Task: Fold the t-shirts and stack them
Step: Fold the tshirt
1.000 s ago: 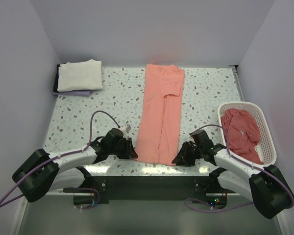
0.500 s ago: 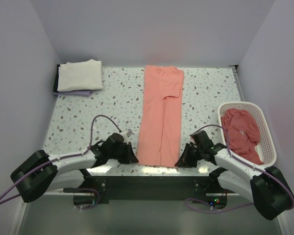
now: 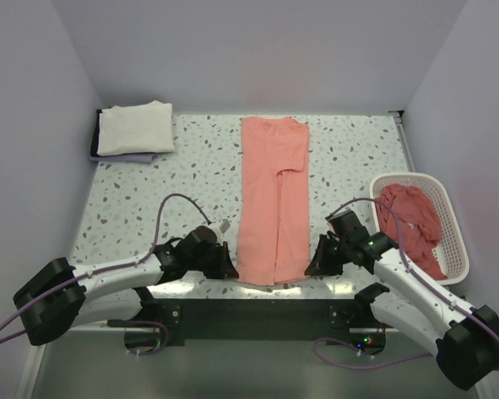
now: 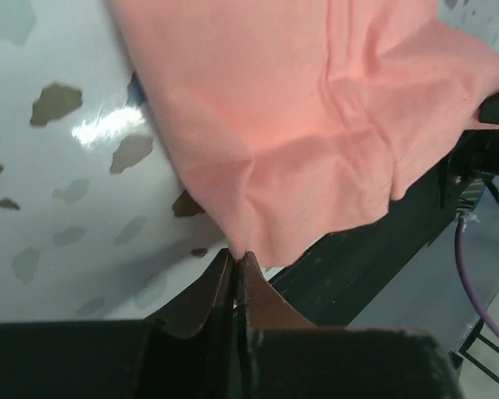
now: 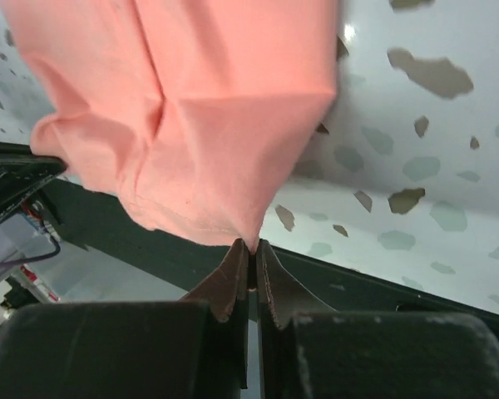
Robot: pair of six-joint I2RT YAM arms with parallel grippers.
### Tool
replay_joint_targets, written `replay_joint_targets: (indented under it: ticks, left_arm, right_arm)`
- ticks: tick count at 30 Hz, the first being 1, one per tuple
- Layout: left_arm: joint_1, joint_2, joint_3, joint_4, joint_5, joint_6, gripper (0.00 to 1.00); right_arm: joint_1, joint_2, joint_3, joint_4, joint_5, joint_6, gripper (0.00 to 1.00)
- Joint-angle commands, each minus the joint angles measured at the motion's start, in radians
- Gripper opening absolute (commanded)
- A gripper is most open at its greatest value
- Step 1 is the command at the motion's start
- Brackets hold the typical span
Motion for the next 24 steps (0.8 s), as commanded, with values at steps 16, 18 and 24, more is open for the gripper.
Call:
replay_joint_targets:
  ticks: [16,18,24]
  left_arm:
    - [0.228,0.454,0.565,0.140,-0.112,0.002,0.00]
    - [0.248,0.494,0.616,0.146,-0.132,0.002,0.00]
    - [0.316,0.626,0.725,0.161,-0.143,0.001,0.00]
  right_arm:
    - [-0.086,0.554,0.443,0.385,0.283,-0.009,0.00]
    - [-0.122,0.626,0.487,0.414,0.277,-0.007,0.00]
    - [-0.183,0.813,0.630,0.447,0.257,-0.013,0.00]
